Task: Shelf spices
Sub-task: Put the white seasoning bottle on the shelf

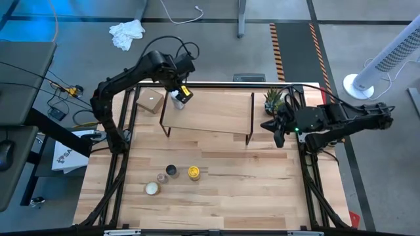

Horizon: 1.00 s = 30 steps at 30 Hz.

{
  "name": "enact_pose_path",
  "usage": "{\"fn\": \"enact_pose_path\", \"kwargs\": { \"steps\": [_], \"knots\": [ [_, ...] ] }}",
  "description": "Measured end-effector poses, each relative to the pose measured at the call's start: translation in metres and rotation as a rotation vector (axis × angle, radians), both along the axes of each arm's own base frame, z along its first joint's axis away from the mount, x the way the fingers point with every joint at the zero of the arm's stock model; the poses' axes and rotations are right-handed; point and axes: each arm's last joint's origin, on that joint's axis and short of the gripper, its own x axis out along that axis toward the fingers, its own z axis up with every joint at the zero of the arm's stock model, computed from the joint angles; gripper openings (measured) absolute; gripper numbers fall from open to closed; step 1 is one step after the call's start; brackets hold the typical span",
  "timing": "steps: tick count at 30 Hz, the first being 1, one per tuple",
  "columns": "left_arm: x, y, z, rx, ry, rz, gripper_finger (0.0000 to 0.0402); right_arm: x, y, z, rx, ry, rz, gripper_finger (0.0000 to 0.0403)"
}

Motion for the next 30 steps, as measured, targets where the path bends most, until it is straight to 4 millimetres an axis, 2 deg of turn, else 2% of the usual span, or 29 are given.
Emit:
{"fn": "enact_pose_path", "kwargs": {
  "steps": [5,13,22,26,30],
  "knots": [
    [-0.005,-0.001,0.008,0.037,-0.018,-0.077,0.0291,0.001,-0.003,0.0,0.015,0.005,0.01,0.0],
    [0.006,0.004,0.014,0.136,-0.098,-0.254,0.0291,0.001,-0.006,0.0,0.03,0.007,0.007,0.0],
    [0.023,0.004,0.022,0.232,-0.214,-0.588,0.0288,0.001,-0.007,0.0,0.045,0.003,-0.007,0.0],
    [0.034,-0.009,0.025,0.304,-0.216,-0.79,0.0258,0.001,-0.007,0.0,0.061,0.001,-0.011,0.0],
    [0.043,-0.02,0.028,0.411,-0.164,-0.916,0.0184,0.001,-0.007,0.0,0.059,0.002,-0.01,0.0]
  ]
}}
